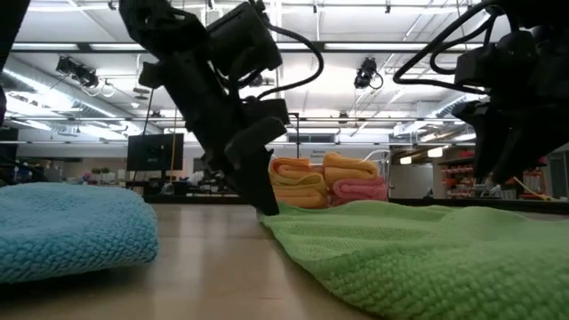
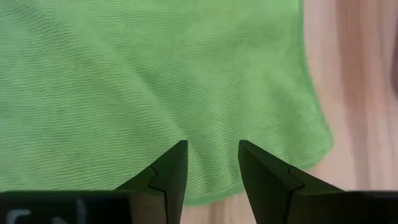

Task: Fold microfiber towels
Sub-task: Fold the green microfiber cloth

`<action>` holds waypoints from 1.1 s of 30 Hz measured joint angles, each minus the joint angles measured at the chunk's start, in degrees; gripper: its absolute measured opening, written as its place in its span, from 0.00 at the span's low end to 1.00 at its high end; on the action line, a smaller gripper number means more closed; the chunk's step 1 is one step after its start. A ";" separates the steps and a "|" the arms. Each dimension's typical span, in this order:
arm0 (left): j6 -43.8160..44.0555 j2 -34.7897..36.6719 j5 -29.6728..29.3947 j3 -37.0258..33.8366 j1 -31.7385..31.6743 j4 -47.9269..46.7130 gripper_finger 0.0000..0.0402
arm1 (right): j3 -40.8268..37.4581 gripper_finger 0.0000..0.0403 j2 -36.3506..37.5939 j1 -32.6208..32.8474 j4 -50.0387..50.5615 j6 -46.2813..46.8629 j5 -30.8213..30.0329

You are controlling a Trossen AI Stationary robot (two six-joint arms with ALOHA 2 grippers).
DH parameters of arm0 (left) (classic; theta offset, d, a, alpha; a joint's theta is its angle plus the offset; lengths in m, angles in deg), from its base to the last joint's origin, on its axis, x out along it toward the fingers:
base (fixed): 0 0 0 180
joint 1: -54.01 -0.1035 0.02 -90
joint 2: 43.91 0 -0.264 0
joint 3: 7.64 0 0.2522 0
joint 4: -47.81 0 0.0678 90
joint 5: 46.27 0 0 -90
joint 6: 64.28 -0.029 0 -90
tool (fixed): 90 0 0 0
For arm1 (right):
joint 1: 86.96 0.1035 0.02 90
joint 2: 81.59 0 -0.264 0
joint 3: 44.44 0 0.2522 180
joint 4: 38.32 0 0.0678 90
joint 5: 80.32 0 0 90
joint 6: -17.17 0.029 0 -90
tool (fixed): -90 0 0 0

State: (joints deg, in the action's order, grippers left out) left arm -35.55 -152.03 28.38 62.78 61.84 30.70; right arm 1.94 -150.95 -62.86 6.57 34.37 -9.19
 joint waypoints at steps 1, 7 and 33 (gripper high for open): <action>-0.97 0.33 -0.01 0.20 0.14 -0.21 0.07 | 0.00 0.38 0.00 -0.07 -0.22 -0.71 -0.42; -3.91 0.86 0.08 2.90 1.53 -1.79 0.05 | 0.00 0.37 0.00 -6.92 -3.90 -7.32 1.11; -3.96 -1.70 -0.24 3.06 3.99 -2.28 0.02 | 0.00 0.56 -9.09 -39.50 -12.26 -20.31 24.76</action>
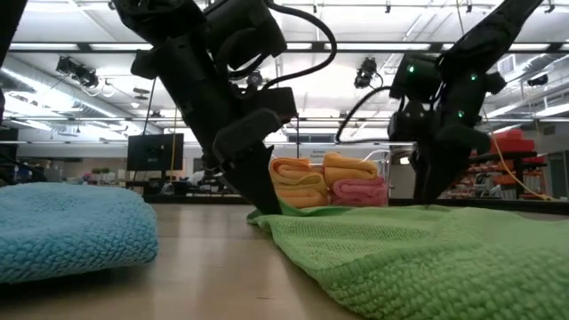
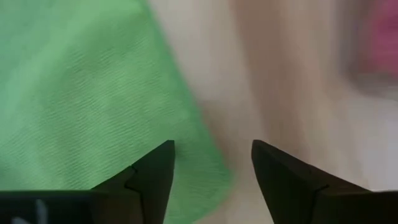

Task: Fold microfiber towels
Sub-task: Fold the green microfiber cloth

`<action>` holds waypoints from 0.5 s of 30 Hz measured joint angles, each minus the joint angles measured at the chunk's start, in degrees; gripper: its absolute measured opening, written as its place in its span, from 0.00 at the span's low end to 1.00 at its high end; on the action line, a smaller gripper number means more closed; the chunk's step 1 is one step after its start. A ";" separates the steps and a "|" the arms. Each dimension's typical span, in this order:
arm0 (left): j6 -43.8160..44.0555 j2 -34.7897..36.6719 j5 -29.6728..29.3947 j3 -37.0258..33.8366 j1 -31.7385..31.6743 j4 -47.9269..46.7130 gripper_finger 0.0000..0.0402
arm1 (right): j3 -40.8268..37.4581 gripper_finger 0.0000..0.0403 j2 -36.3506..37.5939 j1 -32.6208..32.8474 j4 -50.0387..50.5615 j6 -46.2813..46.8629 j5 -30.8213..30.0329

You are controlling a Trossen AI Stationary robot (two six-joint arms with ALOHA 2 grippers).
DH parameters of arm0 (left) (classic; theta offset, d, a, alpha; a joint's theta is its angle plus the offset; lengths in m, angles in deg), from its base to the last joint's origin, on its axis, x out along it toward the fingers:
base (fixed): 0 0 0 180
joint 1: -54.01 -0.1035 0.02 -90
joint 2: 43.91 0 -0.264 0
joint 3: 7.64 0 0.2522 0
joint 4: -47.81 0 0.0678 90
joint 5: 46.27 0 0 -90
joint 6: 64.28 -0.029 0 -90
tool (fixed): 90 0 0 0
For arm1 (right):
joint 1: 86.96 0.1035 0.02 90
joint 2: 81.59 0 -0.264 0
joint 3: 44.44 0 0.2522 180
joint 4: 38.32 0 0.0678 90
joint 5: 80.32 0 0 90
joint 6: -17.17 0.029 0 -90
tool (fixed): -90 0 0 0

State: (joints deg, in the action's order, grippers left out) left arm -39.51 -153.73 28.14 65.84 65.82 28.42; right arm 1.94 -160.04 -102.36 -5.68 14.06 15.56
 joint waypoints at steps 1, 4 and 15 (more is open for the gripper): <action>-0.02 0.00 0.00 0.00 0.00 -0.02 0.03 | 0.00 0.56 -0.98 0.00 -0.07 -0.27 1.01; -0.05 0.00 0.00 0.00 0.00 -0.11 0.07 | 0.17 0.56 -3.30 0.00 -0.30 -1.54 1.83; -0.11 0.00 -0.07 0.00 0.00 -0.24 0.02 | 0.07 0.38 -2.93 0.48 0.31 -3.74 1.42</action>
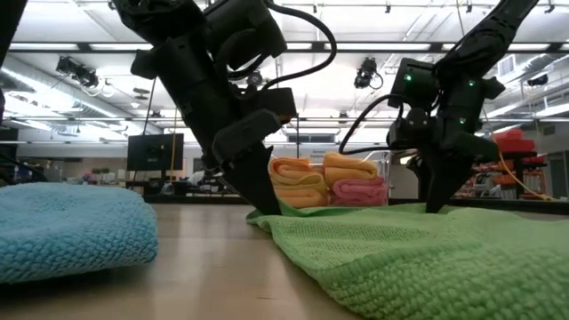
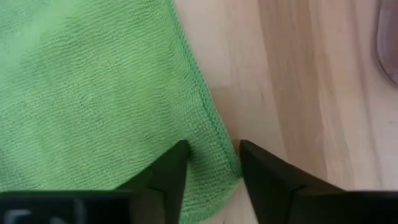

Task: Fold microfiber towels
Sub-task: Fold the green microfiber cloth

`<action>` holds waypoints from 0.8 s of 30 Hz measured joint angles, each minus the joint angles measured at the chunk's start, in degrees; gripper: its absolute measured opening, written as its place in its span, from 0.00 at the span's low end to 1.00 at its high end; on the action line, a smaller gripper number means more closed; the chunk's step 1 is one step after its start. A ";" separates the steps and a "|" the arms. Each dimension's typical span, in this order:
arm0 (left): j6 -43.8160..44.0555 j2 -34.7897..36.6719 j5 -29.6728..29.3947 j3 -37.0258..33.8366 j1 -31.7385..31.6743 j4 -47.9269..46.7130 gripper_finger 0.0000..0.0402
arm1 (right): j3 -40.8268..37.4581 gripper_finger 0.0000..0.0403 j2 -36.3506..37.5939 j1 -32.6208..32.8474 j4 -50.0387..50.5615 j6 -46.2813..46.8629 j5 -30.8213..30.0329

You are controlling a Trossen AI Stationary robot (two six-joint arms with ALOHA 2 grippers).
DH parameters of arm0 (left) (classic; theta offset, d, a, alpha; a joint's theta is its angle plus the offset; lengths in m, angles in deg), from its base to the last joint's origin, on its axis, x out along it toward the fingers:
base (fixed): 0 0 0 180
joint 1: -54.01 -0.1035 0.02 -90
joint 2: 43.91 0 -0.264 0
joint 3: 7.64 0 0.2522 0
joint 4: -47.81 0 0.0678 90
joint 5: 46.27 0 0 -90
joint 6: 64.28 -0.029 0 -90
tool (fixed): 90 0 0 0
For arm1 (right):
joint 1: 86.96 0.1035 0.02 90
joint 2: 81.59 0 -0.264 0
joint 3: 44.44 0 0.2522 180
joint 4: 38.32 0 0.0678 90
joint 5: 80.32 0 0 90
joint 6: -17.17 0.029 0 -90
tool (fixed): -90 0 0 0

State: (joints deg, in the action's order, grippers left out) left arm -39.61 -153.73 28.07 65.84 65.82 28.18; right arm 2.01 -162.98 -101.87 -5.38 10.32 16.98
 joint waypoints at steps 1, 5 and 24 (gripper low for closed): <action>-0.02 0.00 0.00 0.00 0.00 0.00 0.02 | 0.00 0.34 -0.04 0.05 0.17 0.00 0.03; -0.02 0.00 -0.19 0.00 0.00 -0.10 0.05 | 0.11 0.19 -0.82 0.95 0.24 0.30 -2.03; -12.30 2.19 -7.70 -0.02 -1.81 -0.46 0.06 | 0.83 0.06 8.95 4.51 2.16 0.13 -15.18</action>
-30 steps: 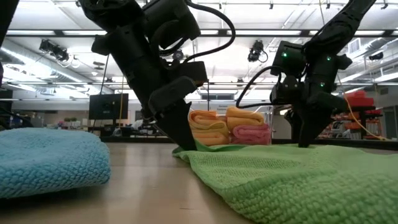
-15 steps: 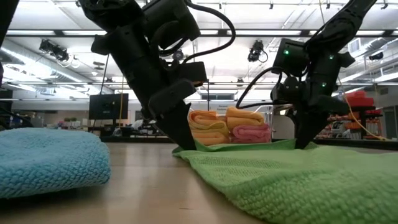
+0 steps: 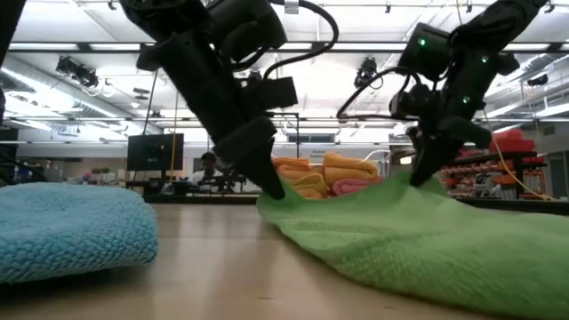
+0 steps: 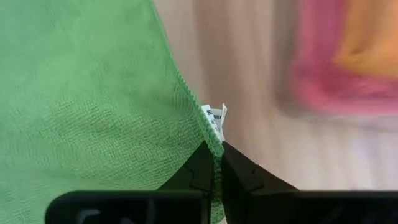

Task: Fold microfiber towels
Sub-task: Fold the green microfiber cloth

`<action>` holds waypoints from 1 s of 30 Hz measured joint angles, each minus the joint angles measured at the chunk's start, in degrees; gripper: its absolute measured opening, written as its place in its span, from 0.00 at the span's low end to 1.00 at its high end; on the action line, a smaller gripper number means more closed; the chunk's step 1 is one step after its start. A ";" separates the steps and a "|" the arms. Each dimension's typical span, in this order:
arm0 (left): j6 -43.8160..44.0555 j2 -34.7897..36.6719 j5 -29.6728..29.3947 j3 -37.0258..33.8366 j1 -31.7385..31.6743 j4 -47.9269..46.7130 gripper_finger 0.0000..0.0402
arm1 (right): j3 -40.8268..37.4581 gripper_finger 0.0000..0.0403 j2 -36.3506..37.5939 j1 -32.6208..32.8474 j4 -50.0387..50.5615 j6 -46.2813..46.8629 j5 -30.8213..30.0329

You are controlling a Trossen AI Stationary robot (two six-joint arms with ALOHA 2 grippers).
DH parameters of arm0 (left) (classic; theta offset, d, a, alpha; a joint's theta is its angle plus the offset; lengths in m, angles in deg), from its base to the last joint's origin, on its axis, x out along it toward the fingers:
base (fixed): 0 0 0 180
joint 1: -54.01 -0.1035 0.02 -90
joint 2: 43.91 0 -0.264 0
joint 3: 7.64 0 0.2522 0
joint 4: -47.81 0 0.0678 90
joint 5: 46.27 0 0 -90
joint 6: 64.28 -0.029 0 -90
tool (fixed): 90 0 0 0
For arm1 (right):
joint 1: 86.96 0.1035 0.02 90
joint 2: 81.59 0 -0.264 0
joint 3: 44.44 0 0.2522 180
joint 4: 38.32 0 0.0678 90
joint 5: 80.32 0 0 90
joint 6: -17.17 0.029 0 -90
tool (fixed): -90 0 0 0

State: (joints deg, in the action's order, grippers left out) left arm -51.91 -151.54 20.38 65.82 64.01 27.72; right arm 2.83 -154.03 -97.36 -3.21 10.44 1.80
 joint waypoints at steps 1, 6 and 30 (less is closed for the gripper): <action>-0.13 0.49 -0.14 0.02 -0.48 -0.18 0.07 | 0.31 0.06 0.60 -0.35 0.05 -0.90 -0.57; -2.75 5.09 -0.06 0.00 -3.13 -6.02 0.06 | 3.02 0.06 2.55 -2.96 -0.19 -4.27 -1.91; -3.61 14.73 0.11 0.07 4.00 -3.52 0.04 | 11.65 0.06 3.86 5.90 16.90 -1.38 -8.71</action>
State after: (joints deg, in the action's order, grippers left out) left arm -55.53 -136.81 20.49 65.88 68.01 24.20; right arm 14.49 -150.16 -91.46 13.69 9.06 -6.91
